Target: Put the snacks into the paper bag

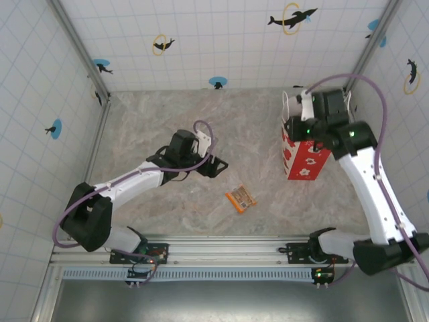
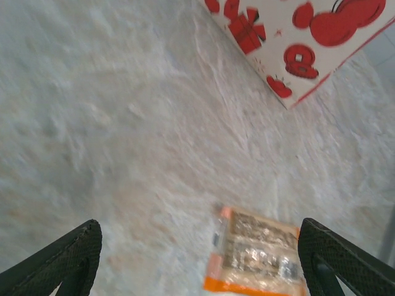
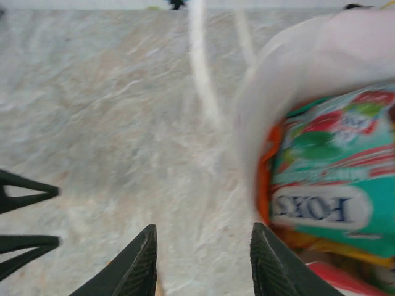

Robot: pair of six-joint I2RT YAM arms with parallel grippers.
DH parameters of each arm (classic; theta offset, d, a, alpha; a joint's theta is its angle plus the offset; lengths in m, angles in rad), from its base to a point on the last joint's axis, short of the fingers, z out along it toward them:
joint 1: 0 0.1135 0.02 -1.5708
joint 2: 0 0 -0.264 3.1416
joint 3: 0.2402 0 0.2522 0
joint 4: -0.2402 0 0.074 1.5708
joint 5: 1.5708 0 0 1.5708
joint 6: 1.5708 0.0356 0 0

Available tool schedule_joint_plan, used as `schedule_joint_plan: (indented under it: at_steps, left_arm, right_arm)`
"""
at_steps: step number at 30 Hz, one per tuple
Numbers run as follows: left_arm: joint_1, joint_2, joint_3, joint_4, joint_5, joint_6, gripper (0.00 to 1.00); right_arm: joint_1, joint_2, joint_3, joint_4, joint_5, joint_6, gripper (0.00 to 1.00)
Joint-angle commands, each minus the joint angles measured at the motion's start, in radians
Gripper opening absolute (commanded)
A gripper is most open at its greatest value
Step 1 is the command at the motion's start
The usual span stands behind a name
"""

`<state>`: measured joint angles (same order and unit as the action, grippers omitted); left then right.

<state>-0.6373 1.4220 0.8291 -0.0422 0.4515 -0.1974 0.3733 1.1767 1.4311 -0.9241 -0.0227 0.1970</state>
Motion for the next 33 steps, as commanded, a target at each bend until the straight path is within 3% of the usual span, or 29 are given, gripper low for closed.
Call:
schedule_joint_plan:
  at_steps: [1, 8, 18, 24, 33]
  left_arm:
    - [-0.014, -0.036, -0.066, 0.056, 0.058, -0.179, 0.84]
    - [-0.026, -0.026, -0.126, 0.082, 0.054, -0.238, 0.82]
    - [-0.055, 0.079, -0.117, 0.128, 0.094, -0.224, 0.73]
    - [-0.061, 0.155, -0.101, 0.149, 0.128, -0.217, 0.70]
    - [-0.071, 0.266, -0.058, 0.155, 0.198, -0.218, 0.67]
  right_arm:
    - [0.083, -0.095, -0.148, 0.119, 0.000, 0.143, 0.42]
    - [0.361, -0.285, -0.457, 0.243, 0.131, 0.401, 0.40]
    - [0.685, -0.354, -0.712, 0.400, 0.299, 0.703, 0.40]
    - [0.753, -0.368, -0.883, 0.524, 0.298, 0.866, 0.40]
    - [0.758, -0.450, -1.111, 0.648, 0.272, 1.026, 0.39]
